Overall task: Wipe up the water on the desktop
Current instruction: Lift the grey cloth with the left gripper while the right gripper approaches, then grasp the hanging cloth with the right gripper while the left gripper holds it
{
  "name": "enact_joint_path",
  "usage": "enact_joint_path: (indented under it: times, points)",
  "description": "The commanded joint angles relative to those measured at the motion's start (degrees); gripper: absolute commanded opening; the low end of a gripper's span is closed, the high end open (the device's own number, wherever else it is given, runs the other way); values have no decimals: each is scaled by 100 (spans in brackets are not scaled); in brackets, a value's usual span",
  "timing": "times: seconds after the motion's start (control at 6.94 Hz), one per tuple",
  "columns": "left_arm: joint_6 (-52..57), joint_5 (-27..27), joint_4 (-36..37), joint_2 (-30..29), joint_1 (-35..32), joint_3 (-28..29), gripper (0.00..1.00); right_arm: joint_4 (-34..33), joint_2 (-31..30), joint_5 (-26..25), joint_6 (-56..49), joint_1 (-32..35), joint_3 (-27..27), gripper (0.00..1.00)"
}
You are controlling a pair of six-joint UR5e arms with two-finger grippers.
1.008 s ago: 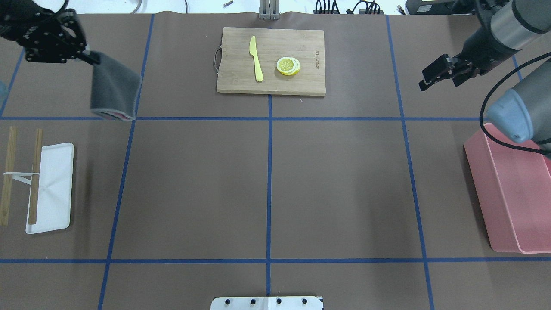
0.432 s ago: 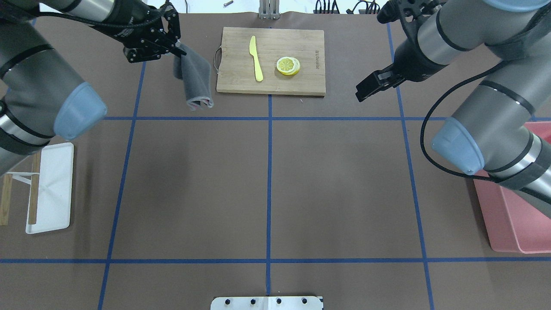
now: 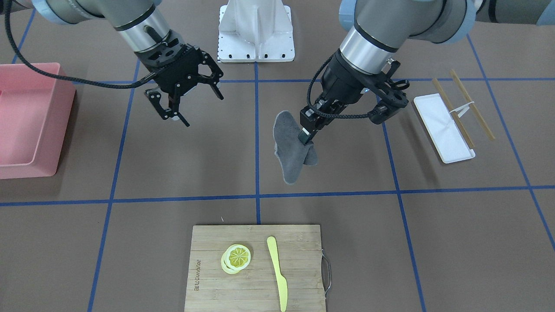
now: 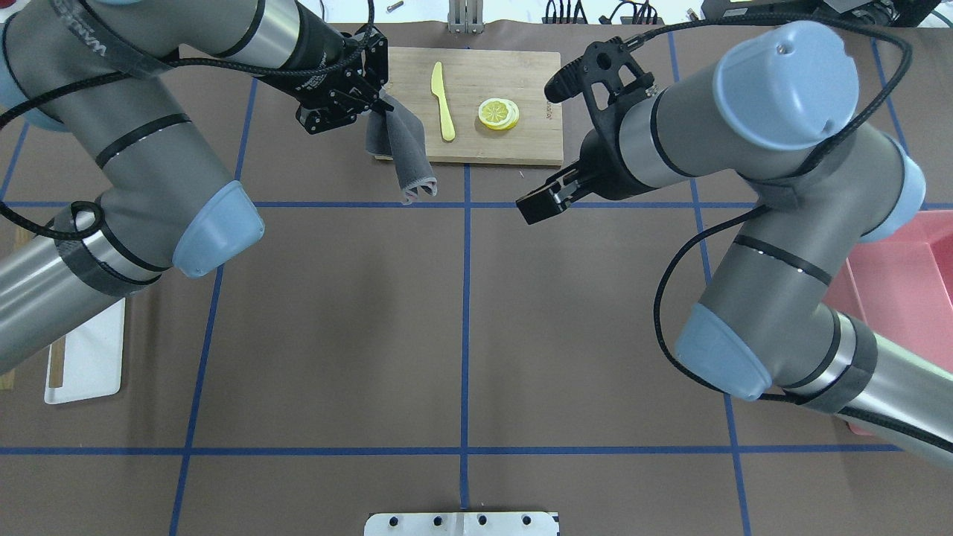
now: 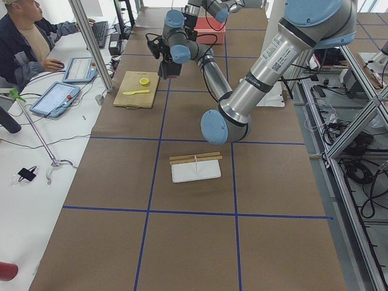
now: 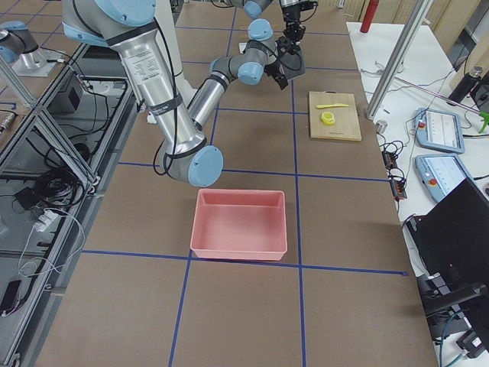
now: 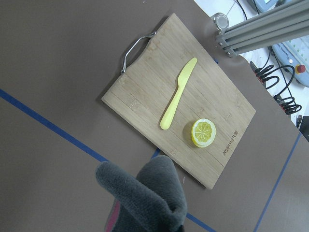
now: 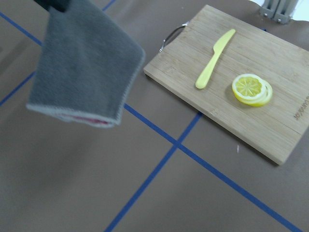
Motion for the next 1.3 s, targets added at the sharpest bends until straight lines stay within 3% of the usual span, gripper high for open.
enact_joint_path:
  times: [0.0, 0.43, 1.15]
  points:
    - [-386, 269, 9, -77, 310, -6, 0, 314, 100, -1549, 195, -910, 89, 100]
    - [-789, 367, 17, -85, 496, -33, 0, 314, 285, -2313, 231, -1354, 72, 100]
    - [-976, 149, 350, -42, 664, -594, 0, 549, 259, -2649, 257, -1548, -42, 98]
